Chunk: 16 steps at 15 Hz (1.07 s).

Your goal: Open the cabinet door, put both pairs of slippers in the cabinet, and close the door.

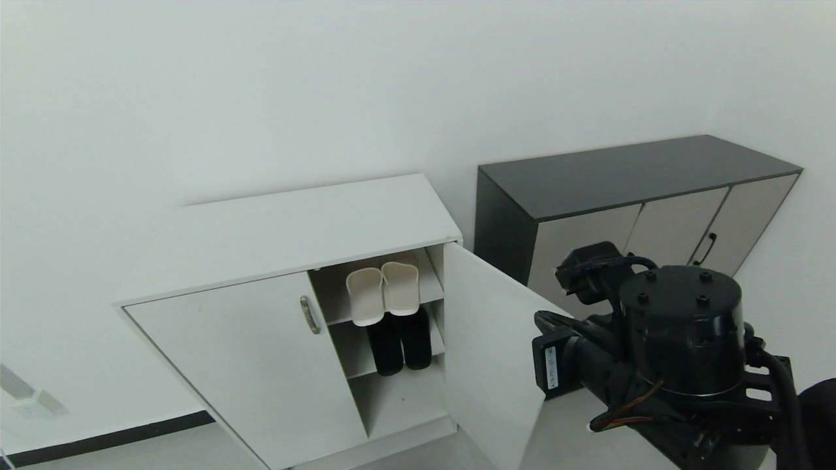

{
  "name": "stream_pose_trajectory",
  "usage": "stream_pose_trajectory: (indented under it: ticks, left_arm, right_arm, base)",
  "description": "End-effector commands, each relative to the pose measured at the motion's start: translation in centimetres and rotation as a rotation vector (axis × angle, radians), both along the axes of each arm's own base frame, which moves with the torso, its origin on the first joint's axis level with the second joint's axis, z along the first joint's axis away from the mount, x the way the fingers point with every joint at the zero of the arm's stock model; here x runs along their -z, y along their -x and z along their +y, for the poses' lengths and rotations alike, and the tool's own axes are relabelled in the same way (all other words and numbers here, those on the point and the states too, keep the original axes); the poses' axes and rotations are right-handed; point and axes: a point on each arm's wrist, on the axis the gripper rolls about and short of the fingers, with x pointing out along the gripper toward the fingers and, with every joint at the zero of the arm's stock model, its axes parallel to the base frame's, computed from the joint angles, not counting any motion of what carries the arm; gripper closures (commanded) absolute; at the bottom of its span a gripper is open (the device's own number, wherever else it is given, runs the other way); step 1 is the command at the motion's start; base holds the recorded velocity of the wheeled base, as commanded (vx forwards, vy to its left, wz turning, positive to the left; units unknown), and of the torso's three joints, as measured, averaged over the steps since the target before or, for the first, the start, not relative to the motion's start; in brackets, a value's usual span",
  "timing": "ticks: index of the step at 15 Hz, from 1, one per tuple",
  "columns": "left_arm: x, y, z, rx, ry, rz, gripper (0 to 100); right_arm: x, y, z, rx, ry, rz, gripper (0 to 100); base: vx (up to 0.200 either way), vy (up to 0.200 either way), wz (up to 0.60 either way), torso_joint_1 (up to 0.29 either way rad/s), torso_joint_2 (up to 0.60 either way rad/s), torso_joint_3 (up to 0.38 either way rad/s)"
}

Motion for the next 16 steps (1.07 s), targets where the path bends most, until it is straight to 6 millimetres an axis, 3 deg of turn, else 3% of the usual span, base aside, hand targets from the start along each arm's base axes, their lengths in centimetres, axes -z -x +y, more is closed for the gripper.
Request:
stream_pose_trajectory:
  ticks: [1, 8, 14, 16]
  left_arm:
    - [0.01, -0.01, 0.0, 0.0, 0.001, 0.002, 100]
    - [0.01, -0.01, 0.02, -0.008, 0.002, 0.002, 100]
    - [0.01, -0.01, 0.02, -0.008, 0.004, 0.002, 100]
    - [0.01, -0.01, 0.02, -0.008, 0.004, 0.002, 100]
  right_arm:
    - [0.06, -0.03, 0.01, 0.001, 0.002, 0.001, 100]
    - [0.4, 0.02, 0.02, -0.006, 0.02, 0.002, 100]
    - [0.46, 0.1, -0.08, -0.01, 0.018, -0.015, 100]
    - [0.46, 0.03, -0.13, -0.007, 0.018, -0.015, 100]
  base:
    - [0.0, 0.0, 0.0, 0.0, 0.0, 0.0]
    - [0.0, 0.0, 0.0, 0.0, 0.0, 0.0]
    - [-0.2, 0.0, 0.0, 0.002, 0.0, 0.003]
    - [0.0, 0.0, 0.0, 0.0, 0.0, 0.0]
